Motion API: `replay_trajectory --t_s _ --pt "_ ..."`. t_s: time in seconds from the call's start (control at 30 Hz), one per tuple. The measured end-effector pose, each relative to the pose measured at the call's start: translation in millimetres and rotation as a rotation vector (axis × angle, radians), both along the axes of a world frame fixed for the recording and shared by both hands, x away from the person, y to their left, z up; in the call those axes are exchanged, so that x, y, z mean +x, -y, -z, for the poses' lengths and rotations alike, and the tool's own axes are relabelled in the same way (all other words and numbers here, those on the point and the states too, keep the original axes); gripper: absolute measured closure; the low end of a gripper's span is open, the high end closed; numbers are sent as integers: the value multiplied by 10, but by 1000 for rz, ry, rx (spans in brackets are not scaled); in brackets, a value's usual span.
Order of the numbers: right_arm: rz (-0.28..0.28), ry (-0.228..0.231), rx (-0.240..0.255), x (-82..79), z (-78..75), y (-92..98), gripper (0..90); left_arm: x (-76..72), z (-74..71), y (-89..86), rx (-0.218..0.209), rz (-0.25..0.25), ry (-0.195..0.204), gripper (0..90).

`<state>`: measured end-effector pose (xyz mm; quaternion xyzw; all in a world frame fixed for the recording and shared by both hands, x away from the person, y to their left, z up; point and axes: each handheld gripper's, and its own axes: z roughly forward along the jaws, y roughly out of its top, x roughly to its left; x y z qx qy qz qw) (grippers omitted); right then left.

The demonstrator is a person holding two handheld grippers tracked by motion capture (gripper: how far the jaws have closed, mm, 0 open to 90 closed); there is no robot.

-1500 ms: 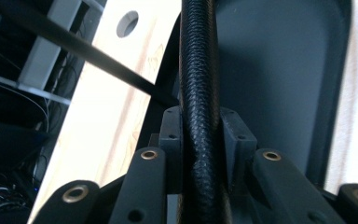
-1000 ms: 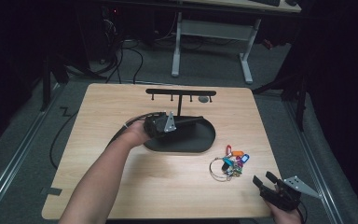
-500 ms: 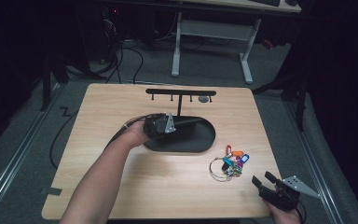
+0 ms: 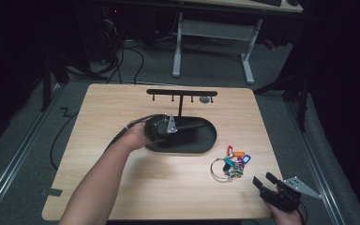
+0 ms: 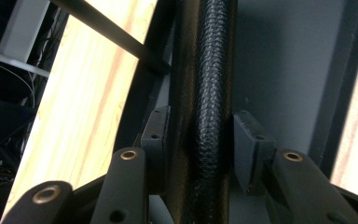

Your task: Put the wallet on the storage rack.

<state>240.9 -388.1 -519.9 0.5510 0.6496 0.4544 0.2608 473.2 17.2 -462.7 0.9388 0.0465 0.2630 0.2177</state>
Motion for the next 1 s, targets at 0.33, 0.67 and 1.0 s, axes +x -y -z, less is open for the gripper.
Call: replay_trajectory --t_s 0.33,0.67,1.0 --pt "-2 1 3 -2 -6 -18 348 -90 148 -11 5 -4 -48 580" --pt "-5 0 4 9 -3 -23 348 -159 23 -80 -84 -38 -52 565" --pt "-21 -2 2 39 -10 -62 351 -416 -14 -214 -174 -81 -82 561"
